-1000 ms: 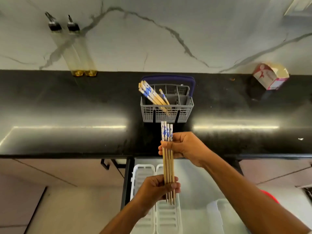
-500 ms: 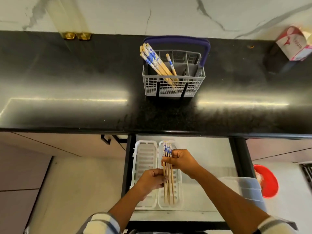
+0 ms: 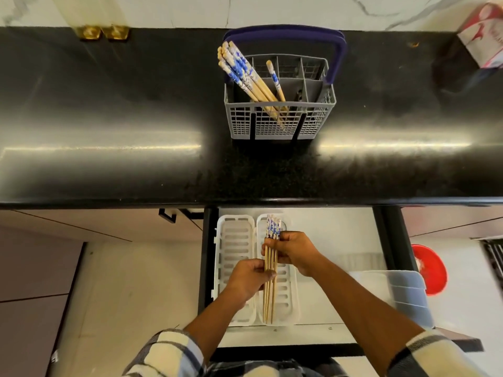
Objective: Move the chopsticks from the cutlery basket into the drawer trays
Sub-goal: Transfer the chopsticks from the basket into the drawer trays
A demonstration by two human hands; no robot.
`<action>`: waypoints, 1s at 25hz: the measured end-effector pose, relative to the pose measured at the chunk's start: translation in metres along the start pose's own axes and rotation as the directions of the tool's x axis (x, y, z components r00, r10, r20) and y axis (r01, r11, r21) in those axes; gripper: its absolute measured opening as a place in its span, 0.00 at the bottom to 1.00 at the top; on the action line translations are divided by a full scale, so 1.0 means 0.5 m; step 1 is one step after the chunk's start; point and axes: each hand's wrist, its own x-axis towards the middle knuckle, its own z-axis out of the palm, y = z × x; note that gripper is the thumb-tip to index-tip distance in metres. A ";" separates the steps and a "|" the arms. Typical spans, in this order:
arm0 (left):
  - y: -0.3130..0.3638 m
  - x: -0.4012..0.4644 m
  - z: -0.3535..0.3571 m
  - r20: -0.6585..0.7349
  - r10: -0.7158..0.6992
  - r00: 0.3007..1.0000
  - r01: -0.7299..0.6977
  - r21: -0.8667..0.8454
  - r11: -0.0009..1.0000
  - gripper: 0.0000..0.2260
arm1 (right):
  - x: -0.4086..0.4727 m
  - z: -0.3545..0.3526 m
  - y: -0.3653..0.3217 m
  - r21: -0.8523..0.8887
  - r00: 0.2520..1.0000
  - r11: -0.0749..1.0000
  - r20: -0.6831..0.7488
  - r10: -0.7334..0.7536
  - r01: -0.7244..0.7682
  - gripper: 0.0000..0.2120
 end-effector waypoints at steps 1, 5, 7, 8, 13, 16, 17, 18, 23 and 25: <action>0.001 -0.002 0.000 0.012 -0.013 1.000 0.013 -0.017 1.000 0.05 | 0.000 0.000 0.000 0.018 1.000 1.000 0.013 0.018 -0.019 0.10; -0.005 -0.011 -0.011 0.068 -0.074 0.995 0.080 -0.087 0.993 0.05 | -0.006 0.005 0.003 0.070 0.994 0.994 0.070 0.080 -0.085 0.12; -0.009 -0.016 -0.014 0.073 -0.092 0.993 0.099 -0.098 0.990 0.05 | -0.010 0.010 0.008 0.060 0.993 0.993 0.069 0.093 -0.097 0.12; -0.011 -0.017 -0.016 0.072 -0.101 0.992 0.107 -0.096 0.990 0.05 | -0.012 0.013 0.011 0.054 0.993 0.994 0.064 0.095 -0.098 0.12; -0.011 -0.019 -0.013 0.053 -0.137 0.989 0.137 0.003 0.991 0.05 | -0.005 0.020 0.028 0.040 0.995 0.994 0.014 0.101 -0.101 0.11; 0.000 -0.021 -0.005 -0.017 -0.143 0.990 0.143 0.227 0.963 0.06 | 0.005 0.024 0.030 0.015 0.991 0.993 -0.061 0.120 -0.120 0.08; 0.003 -0.024 -0.006 -0.038 -0.145 0.989 0.150 0.297 0.943 0.08 | 0.009 0.026 0.030 -0.003 0.987 0.991 -0.097 0.130 -0.131 0.08; 0.005 -0.027 -0.009 -0.050 -0.151 0.987 0.159 0.328 0.931 0.08 | 0.015 0.029 0.029 -0.018 0.982 0.989 -0.129 0.141 -0.145 0.08; 0.005 -0.037 -0.023 -0.029 -0.091 0.995 0.095 0.385 0.918 0.05 | 0.046 0.046 0.032 -0.084 0.960 0.974 -0.202 0.192 -0.212 0.10; 0.009 -0.044 -0.009 0.074 -0.010 0.997 -0.026 0.468 0.884 0.08 | 0.061 0.048 0.027 -0.116 0.954 0.965 -0.218 0.205 -0.234 0.10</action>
